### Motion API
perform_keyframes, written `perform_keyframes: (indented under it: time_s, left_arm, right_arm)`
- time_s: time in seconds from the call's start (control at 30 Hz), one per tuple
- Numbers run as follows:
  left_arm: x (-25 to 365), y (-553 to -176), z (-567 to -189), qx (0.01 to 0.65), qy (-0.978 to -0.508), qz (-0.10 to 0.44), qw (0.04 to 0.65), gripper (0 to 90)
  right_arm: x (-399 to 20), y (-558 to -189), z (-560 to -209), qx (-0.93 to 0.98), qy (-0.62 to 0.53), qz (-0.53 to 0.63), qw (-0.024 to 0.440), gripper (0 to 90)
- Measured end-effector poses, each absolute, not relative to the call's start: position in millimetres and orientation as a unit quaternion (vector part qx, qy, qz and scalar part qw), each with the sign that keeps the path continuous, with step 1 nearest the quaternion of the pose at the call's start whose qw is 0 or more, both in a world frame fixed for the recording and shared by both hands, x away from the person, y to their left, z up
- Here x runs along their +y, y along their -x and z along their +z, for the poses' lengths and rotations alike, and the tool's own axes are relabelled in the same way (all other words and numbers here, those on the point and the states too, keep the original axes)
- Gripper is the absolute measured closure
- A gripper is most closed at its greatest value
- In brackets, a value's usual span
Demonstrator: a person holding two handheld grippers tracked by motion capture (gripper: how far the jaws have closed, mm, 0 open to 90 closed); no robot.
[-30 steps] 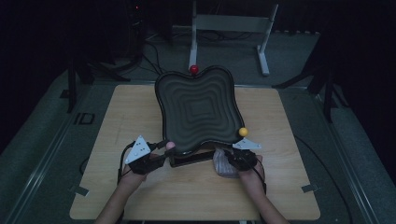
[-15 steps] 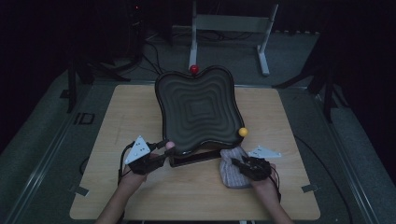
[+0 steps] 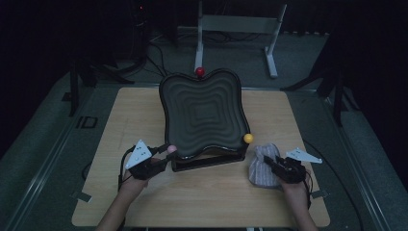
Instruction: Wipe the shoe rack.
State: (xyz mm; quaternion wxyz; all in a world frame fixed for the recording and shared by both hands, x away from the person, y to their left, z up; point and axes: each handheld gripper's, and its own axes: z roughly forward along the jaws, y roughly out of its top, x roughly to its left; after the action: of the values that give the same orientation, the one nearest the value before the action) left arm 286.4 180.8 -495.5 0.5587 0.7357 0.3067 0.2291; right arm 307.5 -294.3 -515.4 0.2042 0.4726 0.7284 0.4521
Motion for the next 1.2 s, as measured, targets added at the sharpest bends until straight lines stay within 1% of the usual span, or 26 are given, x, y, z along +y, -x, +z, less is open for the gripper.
perform_keyframes:
  time_s: [0.3,0.37,0.43,0.8,0.9,0.97,1.1,1.13,1.2]
  left_arm:
    - [188.2,-287.6,-495.6,0.317,-0.731,0.232,0.557,60.3]
    - [190.1,-288.2,-495.7,0.318,-0.731,0.233,0.557,60.3]
    - [193.2,-288.7,-496.0,0.323,-0.728,0.235,0.557,60.2]
    - [203.0,-290.7,-497.5,0.343,-0.716,0.248,0.555,59.7]
    - [205.1,-291.9,-498.1,0.349,-0.712,0.252,0.555,57.6]
    - [205.1,-292.2,-497.5,0.347,-0.712,0.264,0.550,56.9]
    - [205.9,-294.0,-496.4,0.352,-0.708,0.264,0.552,57.3]
    - [206.0,-294.6,-496.2,0.353,-0.707,0.263,0.553,57.0]
    - [206.3,-294.5,-495.8,0.356,-0.703,0.264,0.556,56.0]
  right_arm:
    - [-306.3,-335.7,-503.2,0.707,-0.485,0.462,0.227,72.0]
    - [-307.6,-339.7,-502.5,0.704,-0.488,0.462,0.228,72.0]
    - [-312.7,-353.6,-501.2,0.698,-0.498,0.461,0.228,72.0]
    - [-314.4,-383.4,-503.5,0.701,-0.504,0.449,0.230,71.9]
    - [-314.8,-391.9,-504.6,0.699,-0.507,0.447,0.232,71.9]
    - [-315.7,-401.0,-503.9,0.698,-0.510,0.444,0.236,71.7]
    - [-316.7,-410.7,-501.6,0.698,-0.512,0.440,0.239,71.5]
    - [-317.0,-417.8,-499.9,0.697,-0.512,0.439,0.241,71.1]
    - [-317.0,-420.3,-499.6,0.697,-0.513,0.440,0.241,70.9]
